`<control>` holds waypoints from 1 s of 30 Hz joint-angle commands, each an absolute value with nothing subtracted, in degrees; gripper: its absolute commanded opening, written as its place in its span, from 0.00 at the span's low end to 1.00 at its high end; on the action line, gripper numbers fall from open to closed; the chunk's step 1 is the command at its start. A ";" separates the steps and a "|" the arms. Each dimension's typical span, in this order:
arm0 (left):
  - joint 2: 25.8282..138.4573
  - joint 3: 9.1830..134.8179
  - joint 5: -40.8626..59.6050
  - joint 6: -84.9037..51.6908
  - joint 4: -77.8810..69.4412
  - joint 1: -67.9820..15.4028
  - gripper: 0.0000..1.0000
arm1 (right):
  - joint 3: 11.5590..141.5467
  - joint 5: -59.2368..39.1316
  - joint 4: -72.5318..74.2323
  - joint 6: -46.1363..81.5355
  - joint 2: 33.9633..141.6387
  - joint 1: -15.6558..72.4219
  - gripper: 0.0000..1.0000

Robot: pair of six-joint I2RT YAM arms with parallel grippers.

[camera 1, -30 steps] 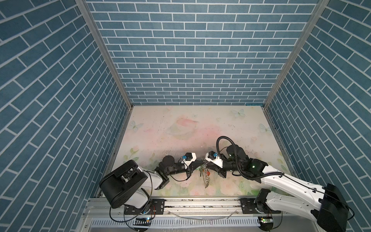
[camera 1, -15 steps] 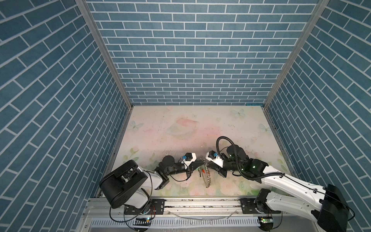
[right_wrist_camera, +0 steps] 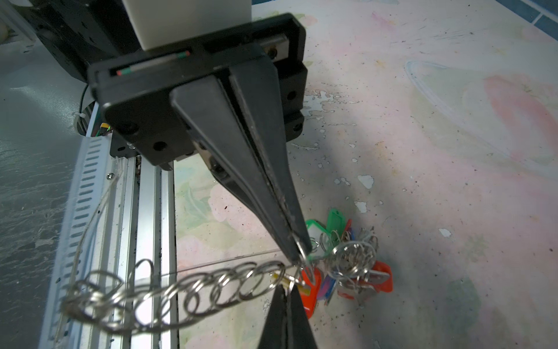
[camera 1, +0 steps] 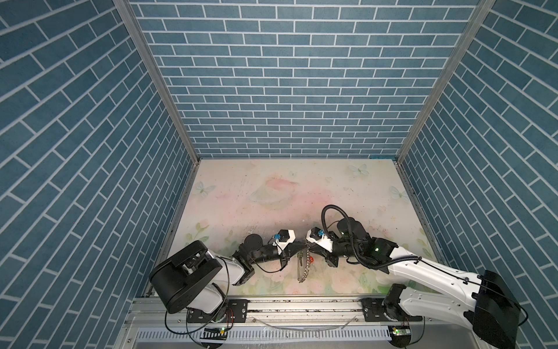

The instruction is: Put the keys on the keyring

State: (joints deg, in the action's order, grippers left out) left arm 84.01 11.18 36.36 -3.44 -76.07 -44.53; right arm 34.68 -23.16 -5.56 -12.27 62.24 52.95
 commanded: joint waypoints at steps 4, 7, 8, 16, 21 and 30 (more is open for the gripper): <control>83.67 12.66 30.23 -6.36 -80.51 -45.34 0.00 | 36.47 -25.16 -1.77 -13.13 65.71 55.05 0.04; 83.58 12.78 29.61 -6.76 -80.56 -45.62 0.00 | 36.70 -24.88 -0.41 -13.17 66.62 55.36 0.05; 83.67 12.70 29.48 -6.72 -80.53 -45.62 0.00 | 36.69 -24.62 -0.11 -13.13 66.55 55.42 0.06; 83.65 11.60 32.88 -3.68 -80.55 -45.62 0.00 | 35.44 -17.80 -5.78 -14.45 60.15 55.54 0.17; 83.41 11.52 36.47 -2.51 -80.51 -45.62 0.00 | 35.51 -13.40 -10.38 -15.01 55.79 55.46 0.18; 83.40 11.51 41.99 -0.40 -80.52 -45.62 0.00 | 34.90 -14.46 -9.22 -14.94 52.54 55.24 0.20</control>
